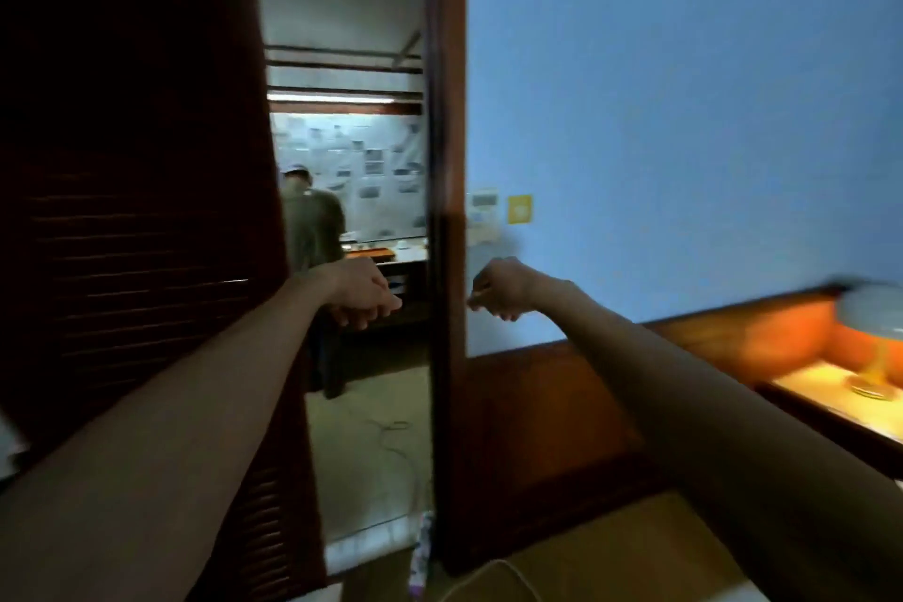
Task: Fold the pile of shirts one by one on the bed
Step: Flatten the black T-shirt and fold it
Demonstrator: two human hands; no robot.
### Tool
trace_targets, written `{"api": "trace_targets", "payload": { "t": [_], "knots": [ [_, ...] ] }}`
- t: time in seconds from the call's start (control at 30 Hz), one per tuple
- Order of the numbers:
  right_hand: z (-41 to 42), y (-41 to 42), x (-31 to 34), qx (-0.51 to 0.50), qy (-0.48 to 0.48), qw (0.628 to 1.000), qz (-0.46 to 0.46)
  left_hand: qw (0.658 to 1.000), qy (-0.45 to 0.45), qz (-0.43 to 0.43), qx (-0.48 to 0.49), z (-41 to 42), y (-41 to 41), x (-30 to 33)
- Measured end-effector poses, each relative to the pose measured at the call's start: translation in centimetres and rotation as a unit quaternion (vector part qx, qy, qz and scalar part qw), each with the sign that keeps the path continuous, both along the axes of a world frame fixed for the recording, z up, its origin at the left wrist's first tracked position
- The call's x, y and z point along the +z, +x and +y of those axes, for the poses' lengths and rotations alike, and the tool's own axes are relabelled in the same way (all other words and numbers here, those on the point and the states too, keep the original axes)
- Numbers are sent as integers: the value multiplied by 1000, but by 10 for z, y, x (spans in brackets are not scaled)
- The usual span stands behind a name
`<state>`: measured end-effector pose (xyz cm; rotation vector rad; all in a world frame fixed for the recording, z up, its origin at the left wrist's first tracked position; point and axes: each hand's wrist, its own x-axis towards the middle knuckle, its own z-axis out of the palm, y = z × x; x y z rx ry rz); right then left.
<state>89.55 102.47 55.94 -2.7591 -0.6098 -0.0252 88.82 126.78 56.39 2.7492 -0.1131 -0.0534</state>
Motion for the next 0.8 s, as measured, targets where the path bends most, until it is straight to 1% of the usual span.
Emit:
{"api": "trace_targets", "payload": {
  "t": [0.07, 0.2, 0.3, 0.33, 0.37, 0.43, 0.47, 0.5, 0.57, 0.63, 0.7, 0.8],
  "knots": [
    [-90, -9, -1, -75, 28, 997, 7, 997, -3, 10, -81, -93, 26, -2],
    [-260, -54, -6, -219, 26, 975, 16, 974, 18, 27, -226, -283, 49, -6],
    [-372, -107, -22, -330, 31, 943, 20, 942, 25, 23, -333, -418, 35, -12],
    [-417, -137, -28, -376, 33, 926, 20, 922, 29, 21, -384, -477, 21, -18],
    [-443, -153, -33, -394, 44, 918, 21, 910, 30, 17, -414, -508, 13, -21],
    [-488, -185, -42, -424, 49, 904, 30, 891, 31, 39, -451, -563, -3, -26],
    [-518, -216, -45, -459, 45, 887, 39, 874, 31, 49, -483, -608, -19, -30],
    [-537, -234, -46, -476, 50, 877, 42, 865, 33, 56, -497, -635, -29, -33],
    [-581, -291, -47, -532, 50, 845, 31, 835, 41, 65, -545, -711, -64, -37],
    [-622, -349, -48, -592, 59, 804, 20, 801, 51, 57, -594, -778, -110, -42],
    [-653, -405, -47, -644, 55, 763, 12, 768, 36, 68, -636, -837, -155, -47],
    [-687, -484, -50, -702, 55, 710, 8, 704, 37, 64, -706, -906, -225, -57]
  ]
}}
